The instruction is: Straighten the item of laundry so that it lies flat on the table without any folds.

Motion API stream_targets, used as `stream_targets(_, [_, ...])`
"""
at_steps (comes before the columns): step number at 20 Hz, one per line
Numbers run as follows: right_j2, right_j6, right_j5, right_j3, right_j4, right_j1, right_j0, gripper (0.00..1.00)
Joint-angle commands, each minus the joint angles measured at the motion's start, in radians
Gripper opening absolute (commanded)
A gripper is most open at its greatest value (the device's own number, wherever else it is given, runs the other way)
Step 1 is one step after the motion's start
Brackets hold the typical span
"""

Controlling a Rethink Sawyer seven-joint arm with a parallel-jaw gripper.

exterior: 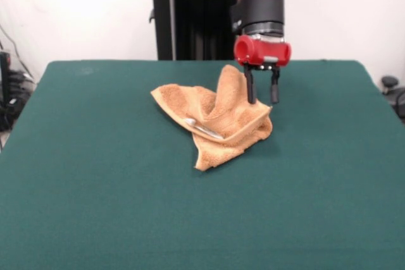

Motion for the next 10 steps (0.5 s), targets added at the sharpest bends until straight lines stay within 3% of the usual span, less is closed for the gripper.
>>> stream_targets(1, [0.138, 0.192, -0.050, -0.082, -0.001, 0.019, 0.005, 1.00])
stream_targets(10, [0.102, 0.163, -0.083, -0.079, 0.054, 0.028, 0.034, 1.00])
